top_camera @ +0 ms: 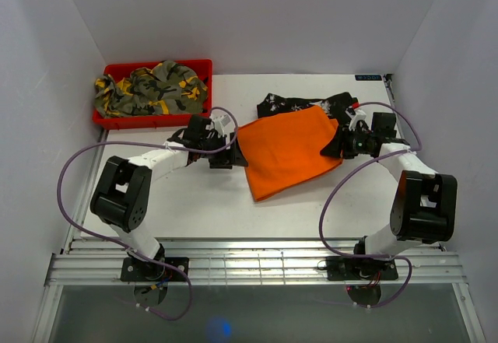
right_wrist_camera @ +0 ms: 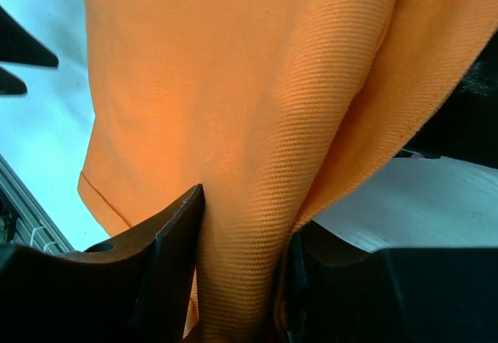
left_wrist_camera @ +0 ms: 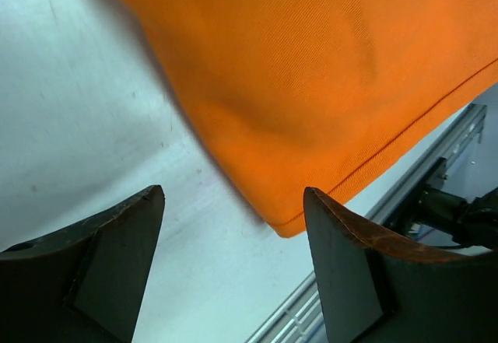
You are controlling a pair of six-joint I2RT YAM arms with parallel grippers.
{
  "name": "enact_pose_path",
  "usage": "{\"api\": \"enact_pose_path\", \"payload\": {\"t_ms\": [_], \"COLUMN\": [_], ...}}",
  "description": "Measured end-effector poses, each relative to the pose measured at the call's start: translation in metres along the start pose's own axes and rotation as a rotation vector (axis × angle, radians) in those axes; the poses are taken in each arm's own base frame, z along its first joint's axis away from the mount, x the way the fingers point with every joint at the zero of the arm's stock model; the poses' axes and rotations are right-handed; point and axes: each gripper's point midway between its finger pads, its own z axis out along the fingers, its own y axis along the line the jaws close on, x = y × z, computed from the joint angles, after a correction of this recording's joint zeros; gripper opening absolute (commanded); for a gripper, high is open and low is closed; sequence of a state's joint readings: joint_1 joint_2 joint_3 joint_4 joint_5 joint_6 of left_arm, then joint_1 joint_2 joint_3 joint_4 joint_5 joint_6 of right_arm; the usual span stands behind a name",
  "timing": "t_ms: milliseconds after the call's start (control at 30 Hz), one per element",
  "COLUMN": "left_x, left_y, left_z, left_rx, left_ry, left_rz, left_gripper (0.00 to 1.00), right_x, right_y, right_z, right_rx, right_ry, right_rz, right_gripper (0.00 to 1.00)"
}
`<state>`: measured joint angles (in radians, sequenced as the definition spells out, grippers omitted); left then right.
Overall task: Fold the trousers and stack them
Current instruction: Neatly place the folded trousers to the corner
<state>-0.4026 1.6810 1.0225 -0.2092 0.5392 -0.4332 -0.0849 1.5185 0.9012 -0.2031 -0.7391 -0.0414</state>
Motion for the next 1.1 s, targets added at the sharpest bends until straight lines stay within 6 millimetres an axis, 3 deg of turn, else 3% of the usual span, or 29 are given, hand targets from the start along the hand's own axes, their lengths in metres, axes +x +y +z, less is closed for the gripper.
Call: {"api": "enact_pose_path", "payload": {"t_ms": [167,367,567,700,733,833,1000,1100], "left_x": [0.036,0.029,0.03,0.027,0.027,0.028,0.022,0.009], "left_y": [0.006,0.007,0.011,0.014,0.015,0.017,0.011,-0.003], "left_z": [0.008,0.029,0.047,0.058,0.06,0.064,0.058,0.041], "left_rx": [0.024,0.088,0.134,0.152,0.154,0.16,0.169,0.174], "left_ry": [0.06,0.014,-0.007,-0.026,-0.028,-0.031,-0.048,-0.088], "left_rz": [-0.144,-0.202,-0.25,-0.277,-0.287,-0.303,-0.271,-0.216], "left_gripper": [0.77,0.69,0.56,0.35,0.22,0.0,0.0,0.0], "right_x": [0.008,0.01,0.01,0.01,0.008,0.003,-0.015,-0.03], "right_y": [-0.012,-0.015,-0.015,-0.014,-0.014,-0.012,-0.004,0.003], "right_z": [0.006,0.008,0.008,0.008,0.008,0.007,0.006,0.003], "right_rx": [0.009,0.01,0.009,0.007,0.006,-0.002,-0.017,-0.022], "right_ry": [0.025,0.033,0.034,0.033,0.032,0.027,0.011,-0.017], "right_rz": [0.038,0.05,0.049,0.048,0.046,0.035,-0.008,-0.051], "right_gripper": [0.08,0.08,0.08,0.08,0.08,0.08,0.08,0.08]}}
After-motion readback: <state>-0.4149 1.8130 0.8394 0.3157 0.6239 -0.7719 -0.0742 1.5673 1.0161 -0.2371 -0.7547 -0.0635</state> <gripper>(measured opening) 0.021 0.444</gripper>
